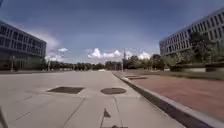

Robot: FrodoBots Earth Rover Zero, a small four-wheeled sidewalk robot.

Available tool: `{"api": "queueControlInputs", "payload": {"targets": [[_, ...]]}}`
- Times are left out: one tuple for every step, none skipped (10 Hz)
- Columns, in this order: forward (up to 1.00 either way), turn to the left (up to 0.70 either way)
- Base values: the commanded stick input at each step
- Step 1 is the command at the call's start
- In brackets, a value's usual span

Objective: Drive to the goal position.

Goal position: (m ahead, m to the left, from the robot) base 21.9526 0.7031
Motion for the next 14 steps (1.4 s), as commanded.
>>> {"api": "queueControlInputs", "payload": {"targets": [[0.70,0.00],[0.70,0.00],[0.70,0.00],[0.70,0.00],[0.70,0.00],[0.70,0.00],[0.70,0.00],[0.70,0.00],[0.70,0.00],[0.70,0.00],[0.70,0.00],[0.70,0.00],[0.70,0.00],[0.70,0.00]]}}
